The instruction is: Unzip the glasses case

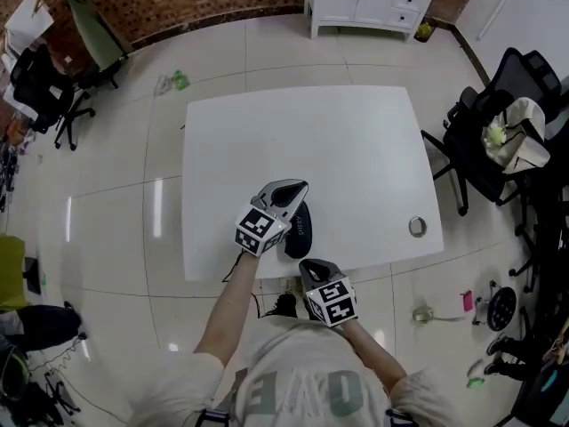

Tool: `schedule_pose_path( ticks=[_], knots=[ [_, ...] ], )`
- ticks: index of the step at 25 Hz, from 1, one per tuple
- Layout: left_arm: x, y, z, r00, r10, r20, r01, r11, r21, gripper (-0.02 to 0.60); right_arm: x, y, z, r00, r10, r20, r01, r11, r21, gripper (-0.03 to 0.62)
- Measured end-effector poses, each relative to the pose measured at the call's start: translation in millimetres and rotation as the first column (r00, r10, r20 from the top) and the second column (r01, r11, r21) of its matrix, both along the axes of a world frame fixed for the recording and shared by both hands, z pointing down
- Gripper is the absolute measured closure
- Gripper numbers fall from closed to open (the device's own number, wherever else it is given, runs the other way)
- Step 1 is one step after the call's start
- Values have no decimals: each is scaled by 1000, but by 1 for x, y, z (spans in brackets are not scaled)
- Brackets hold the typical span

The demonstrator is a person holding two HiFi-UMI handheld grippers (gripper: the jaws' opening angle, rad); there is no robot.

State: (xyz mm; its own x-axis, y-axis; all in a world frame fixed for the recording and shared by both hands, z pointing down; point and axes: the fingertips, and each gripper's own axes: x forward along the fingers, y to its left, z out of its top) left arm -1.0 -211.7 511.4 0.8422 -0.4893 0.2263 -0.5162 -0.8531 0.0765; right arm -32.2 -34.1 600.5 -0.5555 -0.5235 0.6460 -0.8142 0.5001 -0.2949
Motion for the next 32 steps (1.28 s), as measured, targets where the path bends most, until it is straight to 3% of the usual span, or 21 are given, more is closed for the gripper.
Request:
schedule_pose_path(
  ticks=[5,10,17,20,24,32],
  knots=[
    [12,-10,38,997,53,63,-47,995,-91,582,-11,6,17,999,-48,14,49,997,-67,592],
    [10,-7,54,990,89,106,-75,989,-128,582,-6,-3,23,1000,-15,-1,15,997,-76,592],
    [-10,13,57,980,111,165,-91,988,-127,581,43,-27,23,988,153,-36,-155,987,-48,592],
    [-15,28,60,985,85,150,-64,988,-144,581,61,-49,22,985,155,-76,-156,988,-10,592],
    [-23,33,64,997,-17,71,30,982,-187,581,75,-70,23,980,147,-133,-145,989,24,592],
    [-18,21,66,985,-74,154,100,981,-166,583,100,-102,17,956,234,-179,-211,968,140,592]
  ],
)
